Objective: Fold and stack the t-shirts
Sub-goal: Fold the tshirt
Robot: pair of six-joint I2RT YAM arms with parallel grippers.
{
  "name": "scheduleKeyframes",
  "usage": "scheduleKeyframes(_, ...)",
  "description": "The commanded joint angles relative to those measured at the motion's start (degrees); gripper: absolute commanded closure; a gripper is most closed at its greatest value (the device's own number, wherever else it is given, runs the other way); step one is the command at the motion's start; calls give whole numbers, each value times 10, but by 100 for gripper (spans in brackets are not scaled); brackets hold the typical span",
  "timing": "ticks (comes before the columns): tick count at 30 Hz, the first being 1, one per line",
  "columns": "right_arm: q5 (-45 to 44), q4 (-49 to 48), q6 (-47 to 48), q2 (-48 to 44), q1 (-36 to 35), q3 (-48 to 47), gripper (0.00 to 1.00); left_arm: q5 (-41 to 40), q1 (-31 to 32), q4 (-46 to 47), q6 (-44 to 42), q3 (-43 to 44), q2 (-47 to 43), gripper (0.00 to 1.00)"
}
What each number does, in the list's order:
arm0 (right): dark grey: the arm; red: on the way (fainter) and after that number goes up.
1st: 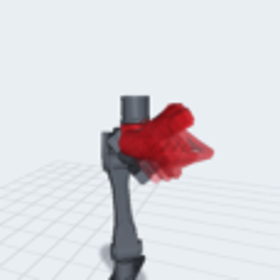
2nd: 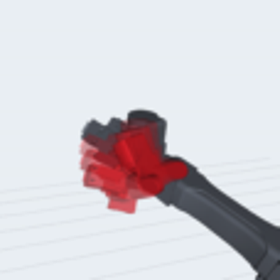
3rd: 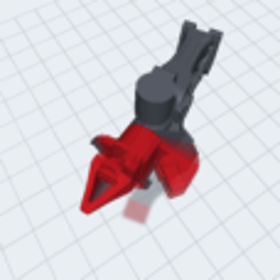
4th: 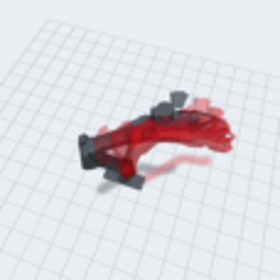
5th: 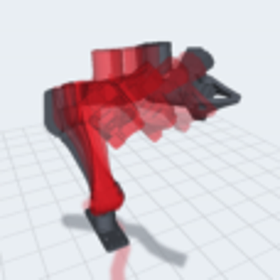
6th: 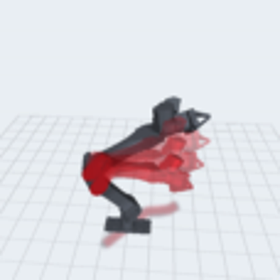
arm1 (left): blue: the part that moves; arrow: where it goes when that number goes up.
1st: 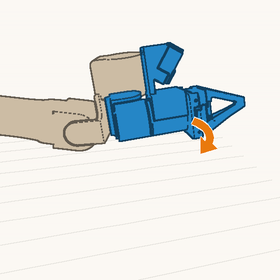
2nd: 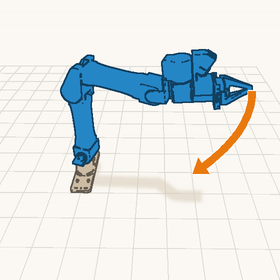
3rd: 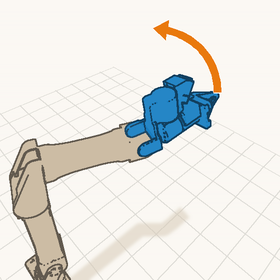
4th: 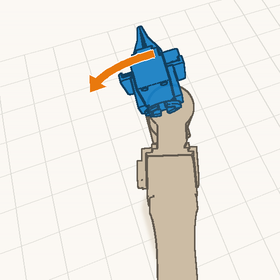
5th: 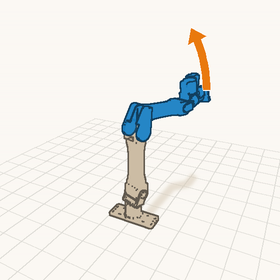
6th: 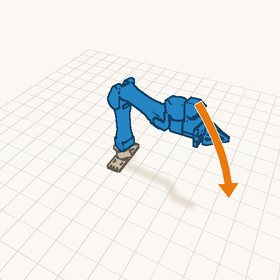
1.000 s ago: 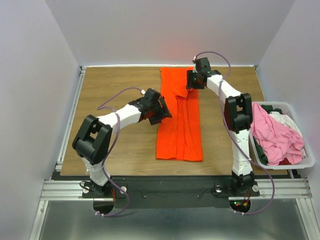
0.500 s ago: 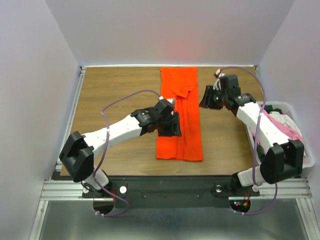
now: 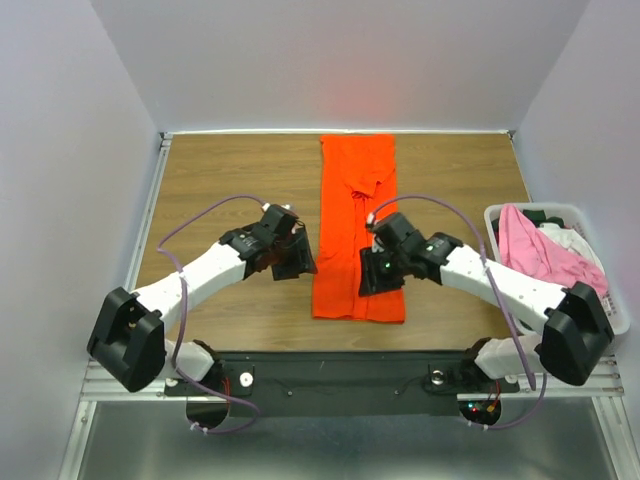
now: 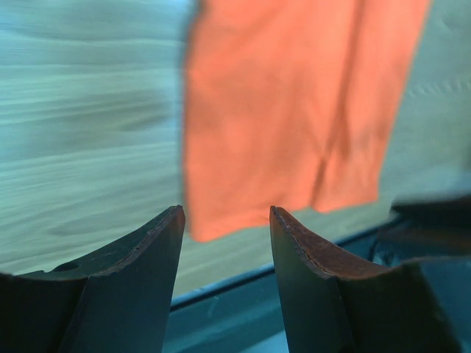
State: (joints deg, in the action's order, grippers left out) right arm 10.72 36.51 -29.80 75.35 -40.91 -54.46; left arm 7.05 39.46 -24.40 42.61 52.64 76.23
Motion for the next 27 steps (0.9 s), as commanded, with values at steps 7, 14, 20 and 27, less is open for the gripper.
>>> scheduleKeyframes(7,-160,80,-105,102,-124,-12,59,-10,-42,20,-18,-58,-55,37)
scheduleKeyframes(14,-187,76,-112,140,-131,-28,64,-8,-45,28,-15,-77,-69,37)
scheduleKeyframes(20,-195,74,-107,166,-137,-52,64,-7,-45,28,-14,-82,-74,37)
scheduleKeyframes(27,-196,74,-109,184,-141,-57,65,-3,-46,31,-13,-84,-73,37)
